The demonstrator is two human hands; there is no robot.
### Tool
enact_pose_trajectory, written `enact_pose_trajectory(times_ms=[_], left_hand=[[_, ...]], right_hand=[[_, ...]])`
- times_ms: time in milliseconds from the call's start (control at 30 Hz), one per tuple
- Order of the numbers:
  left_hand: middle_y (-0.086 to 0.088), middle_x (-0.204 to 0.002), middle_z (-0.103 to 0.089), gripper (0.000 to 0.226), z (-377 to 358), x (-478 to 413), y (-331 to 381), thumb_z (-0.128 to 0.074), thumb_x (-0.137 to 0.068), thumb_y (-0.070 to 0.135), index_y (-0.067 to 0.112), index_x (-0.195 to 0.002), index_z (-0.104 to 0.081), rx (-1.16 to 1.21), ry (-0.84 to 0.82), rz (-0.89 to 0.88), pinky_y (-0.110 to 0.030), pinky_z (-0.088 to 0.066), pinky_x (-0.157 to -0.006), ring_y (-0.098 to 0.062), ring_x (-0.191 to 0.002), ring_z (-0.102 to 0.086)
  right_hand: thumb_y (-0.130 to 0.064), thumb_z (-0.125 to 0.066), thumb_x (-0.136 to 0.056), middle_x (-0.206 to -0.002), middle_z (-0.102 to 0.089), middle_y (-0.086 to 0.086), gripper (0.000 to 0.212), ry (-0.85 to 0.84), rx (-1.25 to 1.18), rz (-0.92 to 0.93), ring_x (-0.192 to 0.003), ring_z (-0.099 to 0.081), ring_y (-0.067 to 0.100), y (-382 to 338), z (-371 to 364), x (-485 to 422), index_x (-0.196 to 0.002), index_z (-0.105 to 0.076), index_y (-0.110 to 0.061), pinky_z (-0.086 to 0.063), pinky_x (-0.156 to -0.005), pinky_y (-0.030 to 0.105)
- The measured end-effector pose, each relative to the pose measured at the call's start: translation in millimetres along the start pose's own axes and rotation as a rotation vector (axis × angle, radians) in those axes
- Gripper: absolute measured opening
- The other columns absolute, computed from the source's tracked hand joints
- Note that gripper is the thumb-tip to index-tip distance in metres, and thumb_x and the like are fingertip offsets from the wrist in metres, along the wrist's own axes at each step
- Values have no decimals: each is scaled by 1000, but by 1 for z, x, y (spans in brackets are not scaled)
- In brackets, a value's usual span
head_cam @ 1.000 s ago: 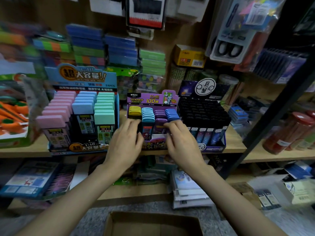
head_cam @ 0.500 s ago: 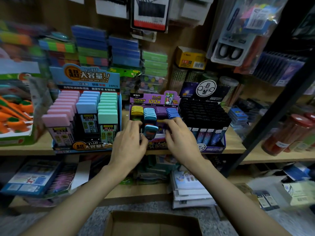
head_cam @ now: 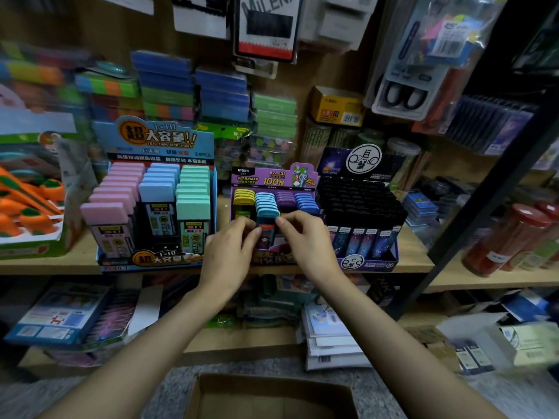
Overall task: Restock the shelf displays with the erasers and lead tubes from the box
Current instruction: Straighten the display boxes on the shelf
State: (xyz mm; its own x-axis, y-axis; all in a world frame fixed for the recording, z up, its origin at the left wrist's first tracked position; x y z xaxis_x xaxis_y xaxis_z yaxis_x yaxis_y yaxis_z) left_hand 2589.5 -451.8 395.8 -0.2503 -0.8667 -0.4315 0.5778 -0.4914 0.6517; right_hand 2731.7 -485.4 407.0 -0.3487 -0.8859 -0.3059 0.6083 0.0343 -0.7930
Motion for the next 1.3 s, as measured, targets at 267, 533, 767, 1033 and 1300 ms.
enact_pose_trajectory(times_ms=[267,533,767,1033,1300], left_hand=[[-8,-102,-65,19,1,0,2,-58,-91,22,9,-104,-62,-151,57,22,-32,-47,-71,-25,-90,-63],[-4,-106,-60,24,12,11,6,-60,-90,23,10,-110,-57,-147,62,-38,-22,-43,-71,-19,-93,-61],[-4,-99,-57,21,47,29,3,-62,-88,25,11,-102,-61,-310,101,-123,-32,-42,-63,-23,-86,-59],[-13,-101,-54,27,73,48,-48,-64,-86,20,4,-107,-60,-468,83,-14,-44,-46,-72,-33,-93,-56],[-24,-117,-42,56,159,60,-115,-72,-80,24,-3,-119,-44,-226,404,173,-46,-39,-91,-38,-110,-41]], right_hand=[[-32,-53,-95,-85,-71,5,29,78,160,-52,-81,-64,19,-3,-3,-6,-95,-71,-9,-48,-70,30],[-29,-56,-93,-83,-68,0,21,26,164,11,-76,-63,14,-6,0,10,-97,-65,-10,-47,-67,27],[-19,-55,-93,-95,-61,10,17,-37,572,449,-89,-57,28,-28,-5,56,-100,-61,-5,-43,-73,32],[-13,-55,-91,-106,-62,11,23,-120,528,603,-96,-59,29,-58,-51,83,-110,-62,-4,-49,-78,36],[-25,-50,-97,-148,-35,6,58,-124,-64,30,-137,-31,18,-51,-121,60,-147,-23,-13,-28,-111,26]])
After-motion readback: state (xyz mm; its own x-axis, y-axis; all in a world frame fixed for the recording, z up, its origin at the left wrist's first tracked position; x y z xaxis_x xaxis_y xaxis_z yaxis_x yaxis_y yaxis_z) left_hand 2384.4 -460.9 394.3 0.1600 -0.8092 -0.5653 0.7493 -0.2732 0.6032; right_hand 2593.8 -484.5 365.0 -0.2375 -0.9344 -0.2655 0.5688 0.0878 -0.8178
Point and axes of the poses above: each hand's wrist, its own x-axis away from the middle knuckle, its own z-axis out of the back of the hand, y = z × x, the point moved 10 cm from there along -x, towards the middle knuckle
